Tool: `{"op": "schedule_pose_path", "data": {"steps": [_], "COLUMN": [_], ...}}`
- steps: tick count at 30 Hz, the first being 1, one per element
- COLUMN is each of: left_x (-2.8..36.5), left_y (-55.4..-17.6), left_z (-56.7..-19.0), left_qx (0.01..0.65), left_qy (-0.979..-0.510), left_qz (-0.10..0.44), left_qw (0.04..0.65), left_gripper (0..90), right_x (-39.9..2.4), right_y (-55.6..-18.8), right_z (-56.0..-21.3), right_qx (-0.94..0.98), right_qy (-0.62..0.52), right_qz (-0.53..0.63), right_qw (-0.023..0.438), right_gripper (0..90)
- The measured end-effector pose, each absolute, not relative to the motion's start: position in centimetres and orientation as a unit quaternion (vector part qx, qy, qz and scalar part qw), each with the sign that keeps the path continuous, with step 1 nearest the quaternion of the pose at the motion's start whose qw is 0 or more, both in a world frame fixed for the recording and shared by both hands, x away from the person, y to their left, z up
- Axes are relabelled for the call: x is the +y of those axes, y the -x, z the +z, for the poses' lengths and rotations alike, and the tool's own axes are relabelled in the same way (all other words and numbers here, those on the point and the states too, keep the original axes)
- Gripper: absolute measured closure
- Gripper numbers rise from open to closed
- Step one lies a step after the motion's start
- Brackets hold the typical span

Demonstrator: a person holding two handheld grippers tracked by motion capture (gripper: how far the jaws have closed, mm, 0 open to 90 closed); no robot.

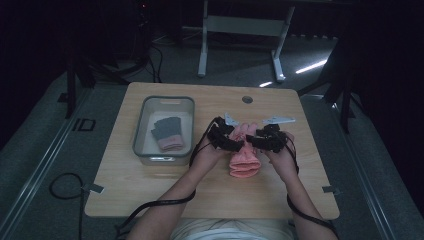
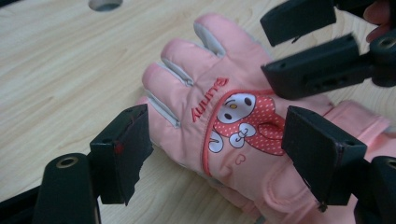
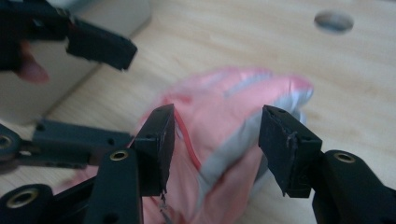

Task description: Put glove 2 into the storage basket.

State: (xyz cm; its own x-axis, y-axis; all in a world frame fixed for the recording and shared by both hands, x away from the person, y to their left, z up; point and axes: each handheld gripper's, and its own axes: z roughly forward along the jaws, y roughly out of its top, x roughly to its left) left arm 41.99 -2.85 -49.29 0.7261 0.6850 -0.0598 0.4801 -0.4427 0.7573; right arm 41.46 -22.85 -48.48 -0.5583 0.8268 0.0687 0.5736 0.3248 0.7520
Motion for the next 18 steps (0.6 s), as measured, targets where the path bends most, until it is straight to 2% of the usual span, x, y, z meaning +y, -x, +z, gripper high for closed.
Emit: {"op": "schedule_pose_path", "data": {"steps": [4,7,13,18], "left_x": [-2.8,-2.8,-2.5,-2.3], "left_y": [-42.6,-42.8,-44.3,-45.3], "left_z": [-49.9,-50.6,-52.7,-54.5], "left_qx": [0.357,0.365,0.403,0.423], "left_qy": [-0.84,-0.843,-0.835,-0.829], "left_qz": [0.109,0.115,0.041,-0.018], "left_qw": [0.393,0.378,0.373,0.366], "left_gripper": [21.2,20.4,21.1,28.0], "right_x": [-23.5,-24.8,-25.9,-25.4], "right_y": [-41.8,-41.7,-41.9,-42.7], "right_z": [-49.6,-50.7,-51.9,-52.8], "right_qx": [0.798,0.798,0.803,0.805], "right_qy": [-0.453,-0.462,-0.467,-0.471], "right_qz": [0.368,0.36,0.351,0.349], "right_qw": [0.15,0.142,0.121,0.086], "right_gripper": [44.1,42.0,38.6,38.9]}}
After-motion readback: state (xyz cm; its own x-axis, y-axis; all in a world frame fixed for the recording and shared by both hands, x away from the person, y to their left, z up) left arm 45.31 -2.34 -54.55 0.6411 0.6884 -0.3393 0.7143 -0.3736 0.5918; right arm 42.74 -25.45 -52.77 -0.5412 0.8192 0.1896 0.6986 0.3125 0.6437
